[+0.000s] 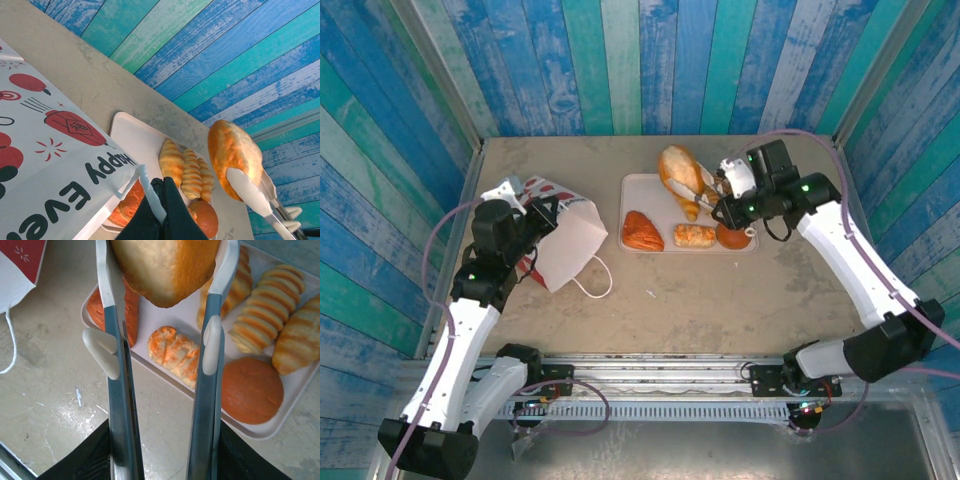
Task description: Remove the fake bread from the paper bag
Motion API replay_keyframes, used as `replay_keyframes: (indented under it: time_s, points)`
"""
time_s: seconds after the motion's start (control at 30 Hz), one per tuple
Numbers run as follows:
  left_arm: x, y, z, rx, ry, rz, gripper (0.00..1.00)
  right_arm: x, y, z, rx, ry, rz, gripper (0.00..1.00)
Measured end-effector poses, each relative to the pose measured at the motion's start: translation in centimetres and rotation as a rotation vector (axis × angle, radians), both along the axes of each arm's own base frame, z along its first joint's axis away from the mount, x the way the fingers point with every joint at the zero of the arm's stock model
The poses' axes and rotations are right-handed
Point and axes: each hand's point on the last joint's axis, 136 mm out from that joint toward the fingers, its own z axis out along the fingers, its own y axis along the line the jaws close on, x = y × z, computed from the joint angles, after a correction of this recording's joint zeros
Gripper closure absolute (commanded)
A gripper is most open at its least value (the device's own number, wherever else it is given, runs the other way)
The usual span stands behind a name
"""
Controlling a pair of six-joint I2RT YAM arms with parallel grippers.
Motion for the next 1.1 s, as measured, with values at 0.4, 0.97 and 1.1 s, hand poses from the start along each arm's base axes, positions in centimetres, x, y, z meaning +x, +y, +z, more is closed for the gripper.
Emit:
replay_keyframes:
  time_s: [0.4,0.97,1.1]
  points:
    - [-0.2,-0.7,-0.3,0.009,0.000,-0.045,1.00,4.8,3.6,-5.6,-0.025,0.204,0.057,0.54]
    - [-0.3,-1.0,-0.9,0.006,0.008,-0.064,1.00,7.3,4.2,-11.3,-0.148,0.323,0.107,0.51]
    - [-0.3,-1.0,-0.8,0.005,0.007,-0.065,1.00,7.9,4.5,-11.9,-0.162,0.318,0.120,0.47]
